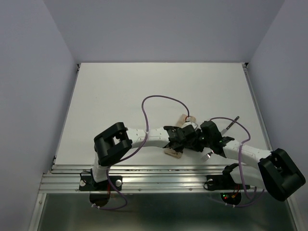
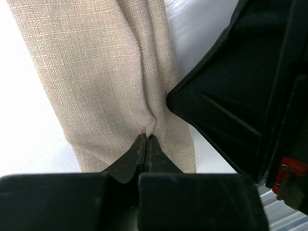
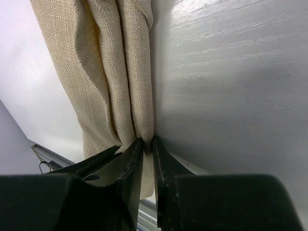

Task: Fold the napkin into a case and place the utensils inside
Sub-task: Smooth out the smaller rectangle-folded napkin at the center of the board.

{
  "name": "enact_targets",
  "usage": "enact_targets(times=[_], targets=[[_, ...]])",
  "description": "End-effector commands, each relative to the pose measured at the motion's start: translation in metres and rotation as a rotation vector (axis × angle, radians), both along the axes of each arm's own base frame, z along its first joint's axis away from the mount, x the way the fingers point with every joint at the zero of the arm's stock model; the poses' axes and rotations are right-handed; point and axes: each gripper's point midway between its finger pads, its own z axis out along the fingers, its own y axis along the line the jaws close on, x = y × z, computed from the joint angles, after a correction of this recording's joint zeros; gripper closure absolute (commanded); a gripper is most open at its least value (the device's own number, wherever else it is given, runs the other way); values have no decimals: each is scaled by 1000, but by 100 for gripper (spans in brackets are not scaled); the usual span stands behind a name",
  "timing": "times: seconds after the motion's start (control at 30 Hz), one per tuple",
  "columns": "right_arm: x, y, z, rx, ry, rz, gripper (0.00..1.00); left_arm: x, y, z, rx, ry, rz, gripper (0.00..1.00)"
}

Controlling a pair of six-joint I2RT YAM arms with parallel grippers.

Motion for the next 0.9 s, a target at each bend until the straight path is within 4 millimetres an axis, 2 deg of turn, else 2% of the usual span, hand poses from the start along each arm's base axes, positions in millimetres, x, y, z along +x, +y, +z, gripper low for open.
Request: enact_targets(times=[0.0,0.17,0.2,0.3,0.47,0.73,0.77,0.83,0.87], targets=[[-10,-9,-10,-41,22,-14,83,5,-10,11,-23,-31,7,100],[-9,-10,-10,-40,18,-23,94,3,-19,23,-96,-5,-2,100],[-8,-9,-11,-38,20,-24,96,1,-25,29,-138,11,-11,100],[-7,-8,-9,-30,19,-29,99,0,-34,35,-194,43,-22,100],[-5,-9,-7,-31,12,-39,99,2,-37,37,-226,62,-10,100],[-6,-12,-7,-46,15,-48,99,-3,-30,15,-163,98,-17,100],[-5,-13,-6,-49,8,-53,99,-4,-27,13,-156,100,-16,99],[-4,-17,-6,-71,6,-60,96,-4,-23,21,-164,93,-12,90],[-4,-17,-5,-73,6,-59,94,-5,-21,23,-163,92,-9,90]])
